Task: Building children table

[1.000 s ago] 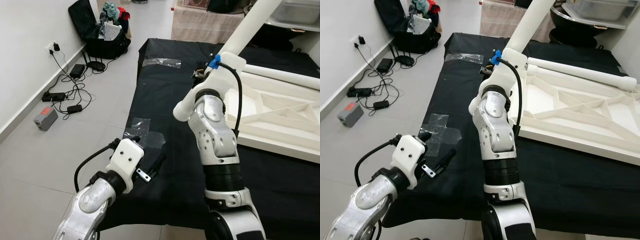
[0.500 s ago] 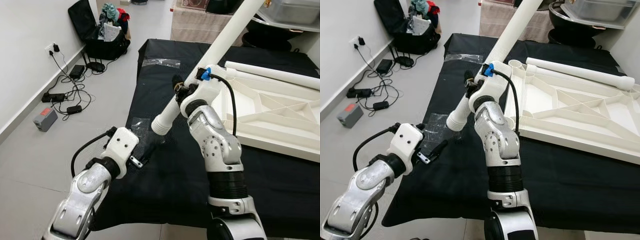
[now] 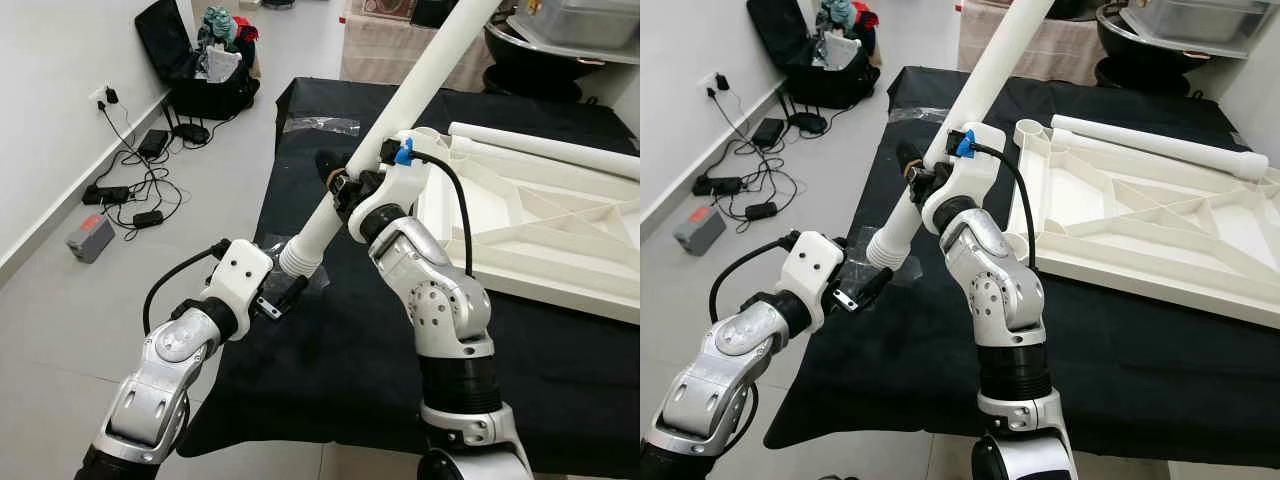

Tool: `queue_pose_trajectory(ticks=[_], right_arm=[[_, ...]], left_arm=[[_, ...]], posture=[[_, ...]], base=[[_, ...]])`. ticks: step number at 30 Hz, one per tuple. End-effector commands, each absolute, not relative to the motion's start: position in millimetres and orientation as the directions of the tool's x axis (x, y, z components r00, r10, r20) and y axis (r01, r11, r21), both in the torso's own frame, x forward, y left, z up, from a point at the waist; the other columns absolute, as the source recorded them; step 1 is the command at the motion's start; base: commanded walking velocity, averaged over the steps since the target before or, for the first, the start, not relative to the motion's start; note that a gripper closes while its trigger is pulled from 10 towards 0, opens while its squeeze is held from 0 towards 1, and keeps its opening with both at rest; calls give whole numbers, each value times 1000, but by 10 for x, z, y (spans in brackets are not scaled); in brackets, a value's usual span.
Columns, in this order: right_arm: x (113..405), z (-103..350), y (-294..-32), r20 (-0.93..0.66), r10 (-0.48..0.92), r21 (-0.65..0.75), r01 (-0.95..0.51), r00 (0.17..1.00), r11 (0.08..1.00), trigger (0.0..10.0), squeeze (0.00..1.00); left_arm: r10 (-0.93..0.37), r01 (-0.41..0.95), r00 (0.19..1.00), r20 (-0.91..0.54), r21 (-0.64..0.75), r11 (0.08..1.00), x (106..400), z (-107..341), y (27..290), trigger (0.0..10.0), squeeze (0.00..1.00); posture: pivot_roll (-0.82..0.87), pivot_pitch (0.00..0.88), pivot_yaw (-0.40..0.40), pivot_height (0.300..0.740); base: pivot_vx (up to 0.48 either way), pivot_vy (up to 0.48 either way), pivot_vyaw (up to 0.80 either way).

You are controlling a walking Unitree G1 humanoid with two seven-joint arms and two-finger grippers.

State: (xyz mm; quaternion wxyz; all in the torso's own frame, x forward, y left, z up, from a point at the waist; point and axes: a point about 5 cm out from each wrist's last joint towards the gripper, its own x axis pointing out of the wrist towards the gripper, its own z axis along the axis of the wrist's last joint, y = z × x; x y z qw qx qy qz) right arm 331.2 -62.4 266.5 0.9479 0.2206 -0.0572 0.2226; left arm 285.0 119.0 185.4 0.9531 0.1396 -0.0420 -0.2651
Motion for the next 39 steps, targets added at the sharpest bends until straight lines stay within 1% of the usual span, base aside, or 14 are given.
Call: queue_pose_trajectory(ticks=[1,4,7,15,24,25,27,28,33,36,37,38,39], right_arm=[[3257,2685,-572,221,434,384,-487,873,784,10000,0],[3225,2688,-532,225,464,379,-516,857,768,10000,0],[3186,2686,-490,228,496,372,-546,838,751,10000,0],[3133,2699,-470,235,531,365,-580,814,728,10000,0],[3099,2706,-449,241,548,366,-598,801,713,10000,0],[3091,2708,-444,242,552,366,-602,798,710,10000,0],[3091,2708,-444,242,552,366,-602,798,710,10000,0],[3075,2707,-436,243,558,364,-607,794,706,10000,0],[3061,2707,-430,244,563,364,-613,790,701,10000,0],[3038,2718,-427,251,574,361,-625,780,692,10000,0],[3036,2716,-430,250,575,358,-626,779,693,10000,0],[3038,2708,-438,245,574,350,-623,782,700,10000,0],[3038,2708,-438,245,574,350,-623,782,700,10000,0]], left_arm=[[-552,534,834,-5,264,803,2842,1822,1135,10000,0],[-579,563,815,-14,254,786,2838,1808,1097,10000,0],[-580,564,814,-18,262,783,2865,1803,1106,10000,0],[-566,546,824,-17,287,787,2921,1817,1172,10000,0],[-569,549,822,-22,296,782,2927,1808,1182,10000,0],[-568,547,823,-18,298,782,2930,1809,1186,9608,0],[-568,547,823,-18,298,782,2930,1809,1186,9608,0],[-566,543,824,-18,312,780,2937,1805,1190,0,0],[-564,538,826,-5,307,785,2940,1812,1192,0,0],[-558,527,830,0,328,784,2943,1810,1198,0,0],[-550,520,835,-7,332,787,2948,1803,1201,5137,0],[-542,513,840,-9,337,789,2952,1799,1204,10000,0],[-542,513,840,-9,337,789,2952,1799,1204,10000,0]], posture=[[76,152,-66,740],[74,152,-65,740],[73,151,-66,740],[73,153,-66,740],[72,150,-63,740],[71,148,-59,740],[71,148,-59,740],[67,144,-59,740],[64,139,-60,740],[62,135,-57,740],[63,130,-58,740],[63,125,-59,740],[63,125,-59,740]], base=[[0,0,0],[0,0,0],[0,0,0],[0,0,0],[0,0,0],[0,0,0],[0,0,0],[0,0,0],[0,0,0],[0,0,0],[0,0,0],[0,0,0],[0,0,0]])
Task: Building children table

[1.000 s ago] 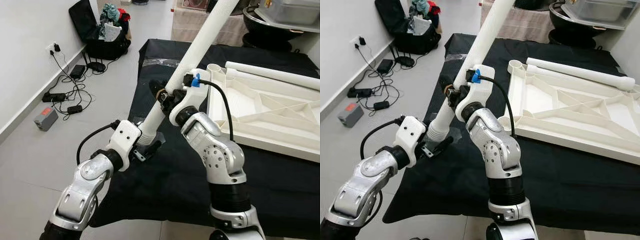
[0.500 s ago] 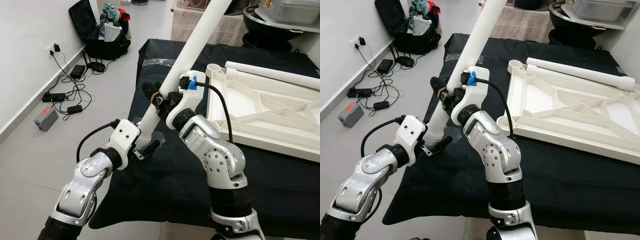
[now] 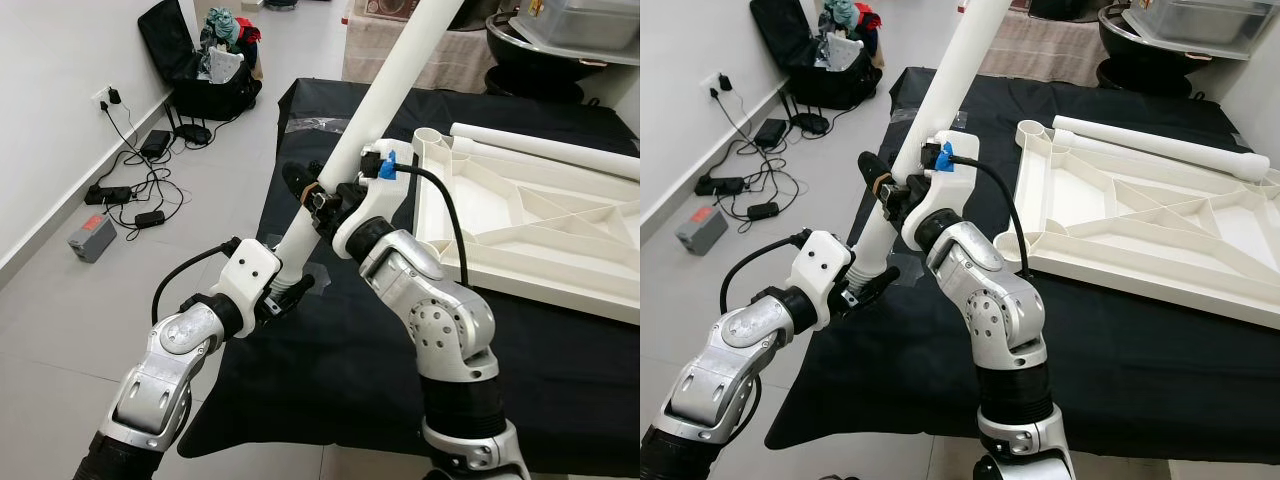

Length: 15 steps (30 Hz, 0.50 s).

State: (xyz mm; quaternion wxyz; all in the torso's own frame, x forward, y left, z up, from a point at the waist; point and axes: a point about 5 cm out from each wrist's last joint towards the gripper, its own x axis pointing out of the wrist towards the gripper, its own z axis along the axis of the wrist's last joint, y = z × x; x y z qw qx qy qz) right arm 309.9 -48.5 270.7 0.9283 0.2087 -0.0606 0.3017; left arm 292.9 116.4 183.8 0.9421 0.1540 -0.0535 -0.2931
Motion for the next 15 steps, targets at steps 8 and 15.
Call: queue_pose_trajectory(ticks=[8,15], right_arm=[[3071,2654,-484,241,562,331,-611,791,719,10000,0],[3222,2512,-686,228,563,328,-607,794,724,10000,1000]], left_arm=[[-531,495,848,15,341,800,2919,1827,1193,10000,0],[-568,535,823,-2,338,774,2741,1781,1138,10000,0]], posture=[[64,117,-60,740],[73,118,-61,740]], base=[[0,0,0],[0,0,0]])
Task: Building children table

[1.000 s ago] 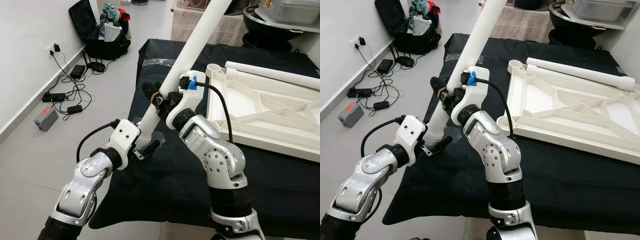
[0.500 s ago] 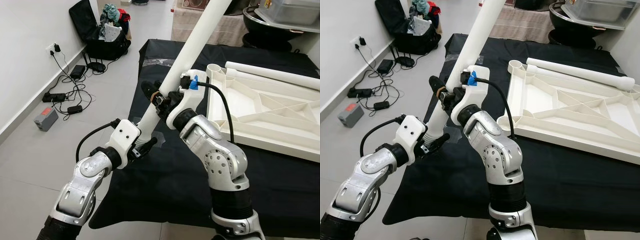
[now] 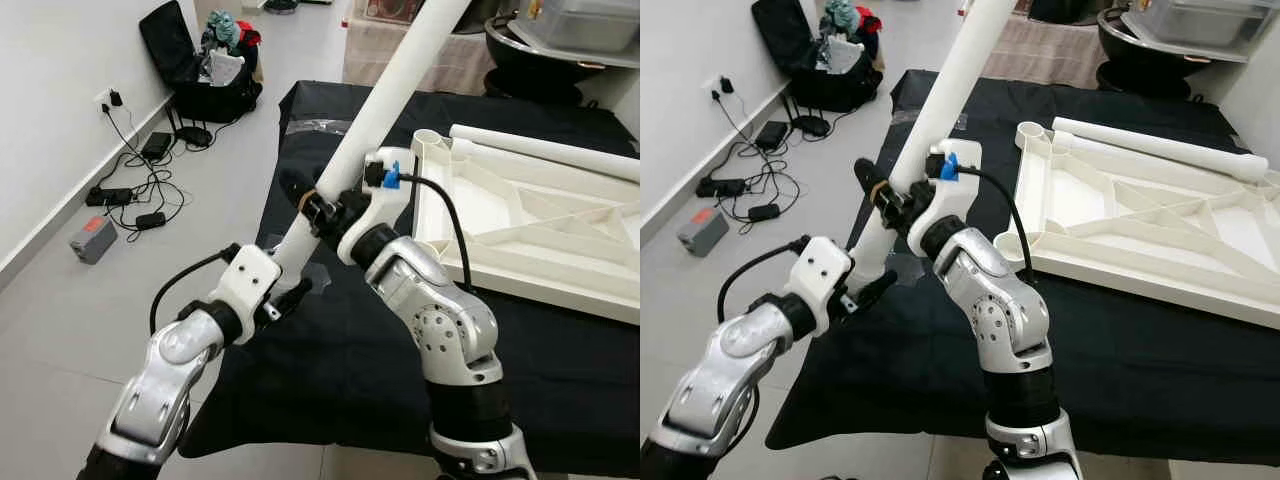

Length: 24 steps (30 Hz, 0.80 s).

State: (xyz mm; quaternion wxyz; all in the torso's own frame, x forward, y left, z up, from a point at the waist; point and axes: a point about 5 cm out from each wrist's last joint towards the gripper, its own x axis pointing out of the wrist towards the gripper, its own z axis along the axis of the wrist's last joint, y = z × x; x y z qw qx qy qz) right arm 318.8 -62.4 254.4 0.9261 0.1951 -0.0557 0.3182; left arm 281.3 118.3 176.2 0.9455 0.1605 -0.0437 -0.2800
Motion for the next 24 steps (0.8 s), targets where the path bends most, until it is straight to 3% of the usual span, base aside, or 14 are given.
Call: queue_pose_trajectory(ticks=[1,3,4,7,11,12,15,17,19,24], right_arm=[[3222,2512,-686,228,563,328,-607,794,724,10000,1000],[3247,2499,-721,222,564,323,-606,795,727,10000,1000],[3268,2493,-753,221,562,310,-603,797,735,10000,0],[3284,2467,-819,226,640,317,-677,734,665,10000,0],[3194,2498,-927,317,765,339,-820,561,461,10000,0],[3194,2498,-927,317,765,339,-820,561,461,10000,0],[3096,2497,-947,358,839,340,-894,410,292,10000,0],[3096,2497,-947,358,839,340,-894,410,292,10000,0],[3051,2516,-960,401,850,342,-917,340,205,10000,0],[3009,2501,-959,424,868,311,-942,260,130,10000,0]], left_arm=[[-568,535,823,-2,338,774,2741,1781,1138,10000,0],[-572,540,820,-6,338,771,2714,1774,1136,10000,0],[-573,543,820,-8,332,772,2692,1768,1134,10000,0],[-585,557,811,-13,322,765,2640,1764,1124,10000,0],[-601,578,799,-24,305,756,2580,1759,1114,10000,0],[-601,578,799,-24,305,756,2580,1759,1114,10000,0],[-599,577,800,-24,302,759,2533,1760,1095,10000,0],[-599,577,800,-24,302,759,2533,1760,1095,10000,0],[-597,577,802,-25,290,763,2505,1756,1081,10000,0],[-592,581,806,-8,199,789,2460,1779,1020,10000,0]], posture=[[73,118,-61,740],[74,118,-62,740],[78,123,-61,740],[80,125,-67,740],[84,129,-66,740],[84,129,-66,740],[90,134,-66,740],[90,134,-66,740],[90,137,-65,740],[93,141,-61,740]], base=[[0,0,0],[0,0,0],[0,0,0],[0,0,0],[0,0,0],[0,0,0],[0,0,0],[0,0,0],[0,0,0],[0,0,0]])
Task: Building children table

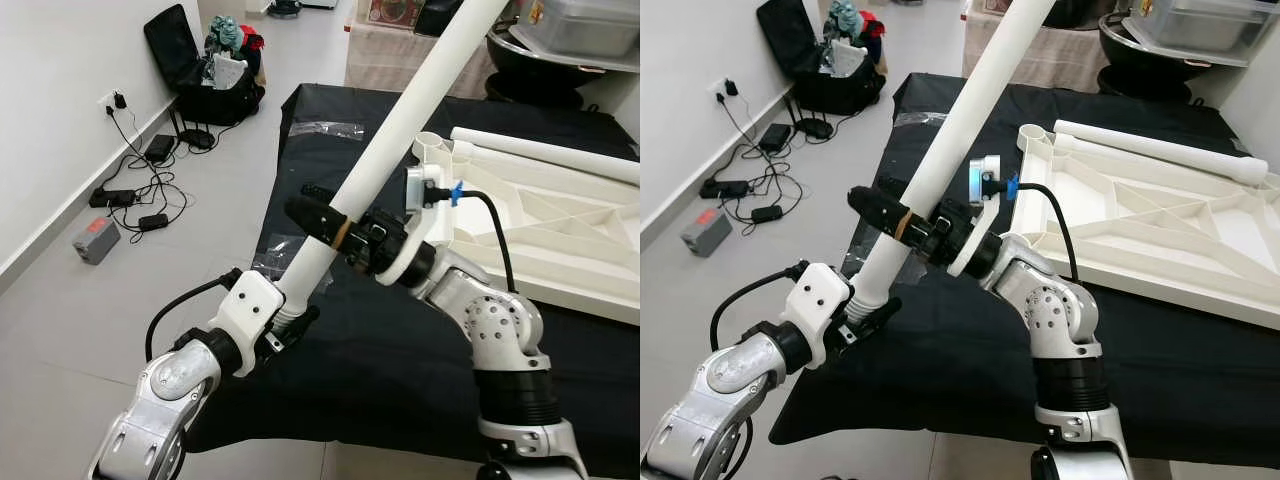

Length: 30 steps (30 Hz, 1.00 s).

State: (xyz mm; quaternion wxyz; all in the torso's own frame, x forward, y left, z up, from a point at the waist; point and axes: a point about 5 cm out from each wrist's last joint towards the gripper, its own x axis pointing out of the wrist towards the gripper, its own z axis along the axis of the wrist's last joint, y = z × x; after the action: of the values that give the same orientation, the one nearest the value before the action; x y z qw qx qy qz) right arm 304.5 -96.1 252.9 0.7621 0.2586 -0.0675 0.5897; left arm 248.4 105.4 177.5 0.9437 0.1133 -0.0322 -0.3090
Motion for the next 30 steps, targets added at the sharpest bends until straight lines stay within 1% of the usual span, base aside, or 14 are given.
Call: queue_pose_trajectory(ticks=[1,2,4,9,10,11,12,14,15,17,20,22,26,30], right_arm=[[3009,2493,-953,425,870,306,-944,250,122,10000,0],[3009,2493,-953,425,870,306,-944,250,122,10000,0],[3021,2486,-925,431,870,289,-950,239,117,10000,0],[3026,2483,-910,431,871,272,-954,236,124,10000,0],[3038,2474,-890,426,874,257,-958,233,130,10000,0],[3038,2474,-890,426,874,257,-958,233,130,10000,0],[3051,2464,-873,417,879,248,-959,232,135,10000,0],[3051,2464,-873,417,879,248,-959,232,135,10000,0],[3067,2450,-862,405,885,245,-960,229,136,10000,0],[3115,2369,-864,323,917,225,-960,233,164,10000,0],[3115,2369,-864,323,917,225,-960,233,164,10000,0],[3119,2325,-887,293,931,222,-962,220,157,10000,0],[3110,2302,-924,276,940,226,-964,199,138,10000,0],[3058,2268,-968,244,960,239,-968,140,80,10000,0]], left_arm=[[-594,586,804,-5,167,793,2447,1785,998,10000,0],[-594,586,804,-5,167,793,2447,1785,998,10000,0],[-619,617,785,1,80,783,2388,1782,892,10000,0],[-633,632,774,4,45,773,2356,1782,842,10000,0],[-663,663,749,3,-3,749,2299,1782,782,10000,0],[-663,663,749,3,-3,749,2299,1782,782,10000,0],[-689,688,725,-9,-43,725,2244,1763,742,10000,0],[-689,688,725,-9,-43,725,2244,1763,742,10000,0],[-715,712,699,-21,-69,699,2181,1745,719,10000,0],[-743,737,667,-56,-97,669,2058,1691,762,10000,0],[-743,737,667,-56,-97,669,2058,1691,762,10000,0],[-752,746,654,-83,-96,659,2001,1661,808,10000,0],[-764,756,637,-108,-108,646,1946,1630,851,10000,0],[-781,773,606,-148,-124,623,1873,1590,923,10000,0]], posture=[[93,141,-61,740],[93,141,-61,740],[95,140,-63,740],[95,141,-65,740],[94,142,-63,740],[94,142,-63,740],[96,142,-64,740],[96,142,-64,740],[98,145,-65,740],[101,146,-65,740],[101,146,-65,740],[104,147,-65,740],[102,146,-64,740],[96,136,-64,740]], base=[[0,0,0],[0,0,0],[0,0,0],[0,0,0],[0,0,0],[0,0,0],[0,0,0],[0,0,0],[0,0,0],[0,0,0],[0,0,0],[0,0,0],[0,0,0],[0,0,0]])
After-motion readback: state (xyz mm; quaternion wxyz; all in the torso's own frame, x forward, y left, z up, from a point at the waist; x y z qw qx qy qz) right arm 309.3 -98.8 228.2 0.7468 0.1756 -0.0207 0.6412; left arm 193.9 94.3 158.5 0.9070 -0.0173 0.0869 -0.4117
